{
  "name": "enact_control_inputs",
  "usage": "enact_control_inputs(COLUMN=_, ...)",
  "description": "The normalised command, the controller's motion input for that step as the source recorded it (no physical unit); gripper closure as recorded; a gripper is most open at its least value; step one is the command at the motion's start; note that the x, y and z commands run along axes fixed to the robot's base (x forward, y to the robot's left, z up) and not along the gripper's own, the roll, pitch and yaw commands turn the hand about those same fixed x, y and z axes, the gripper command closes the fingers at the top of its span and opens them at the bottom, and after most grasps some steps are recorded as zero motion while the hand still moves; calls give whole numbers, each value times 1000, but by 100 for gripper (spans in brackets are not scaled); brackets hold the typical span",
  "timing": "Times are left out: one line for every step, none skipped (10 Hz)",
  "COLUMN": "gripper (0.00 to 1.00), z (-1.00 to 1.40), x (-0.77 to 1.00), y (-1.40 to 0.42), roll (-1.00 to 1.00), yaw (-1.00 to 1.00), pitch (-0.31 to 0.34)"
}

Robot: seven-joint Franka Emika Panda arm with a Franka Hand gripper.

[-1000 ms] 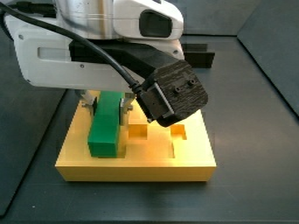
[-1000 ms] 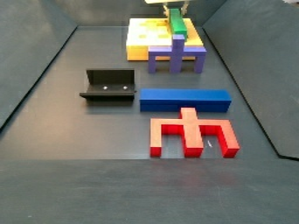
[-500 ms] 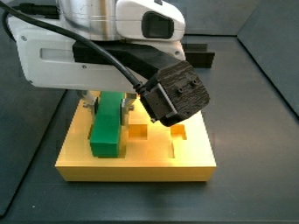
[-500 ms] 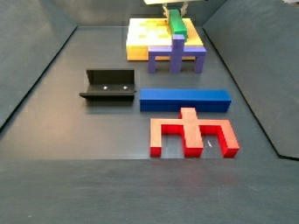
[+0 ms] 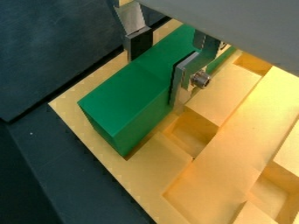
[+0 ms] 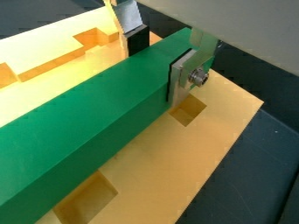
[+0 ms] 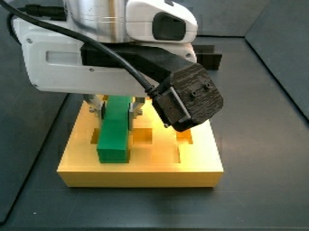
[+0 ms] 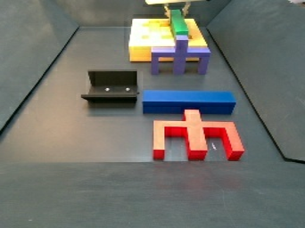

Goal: Pick up the green object. Move up. Move to above the board. Insert the green object.
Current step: Insert the green object.

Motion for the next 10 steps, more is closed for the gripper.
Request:
enact_control_inputs(gripper=100, z=-203, x=0, y=0, roll=60, yaw=0, pitch=0)
enact_control_inputs(gripper=100, z=-263, x=0, y=0, roll=64, yaw=0, pitch=0)
enact_control_inputs(gripper=100, z=-294, x=0, y=40, roll=54, yaw=0, pitch=0)
enact_control_inputs(gripper=100, z=-240, x=0, y=0, roll=10, yaw=0, pitch=0)
enact_control_inputs(gripper=100, z=-260, x=0, y=0, roll=33, yaw=40, pitch=0)
enact_control_inputs(gripper=100, z=-363, x=-14, y=69, roll=74, yaw=0, pitch=0)
enact_control_inputs(gripper=100, z=-369, x=-77, y=69, roll=93, yaw=0, pitch=0)
enact_control_inputs(gripper=100, z=-366, x=-54, y=0, roll=91, yaw=3, pitch=0)
enact_control_inputs(gripper=100, z=-537, x=-126, y=29, roll=124, yaw=0, pitch=-19)
enact_control_inputs(gripper=100, z=-537, x=-186, y=0, roll=141, yaw=40, pitch=-40)
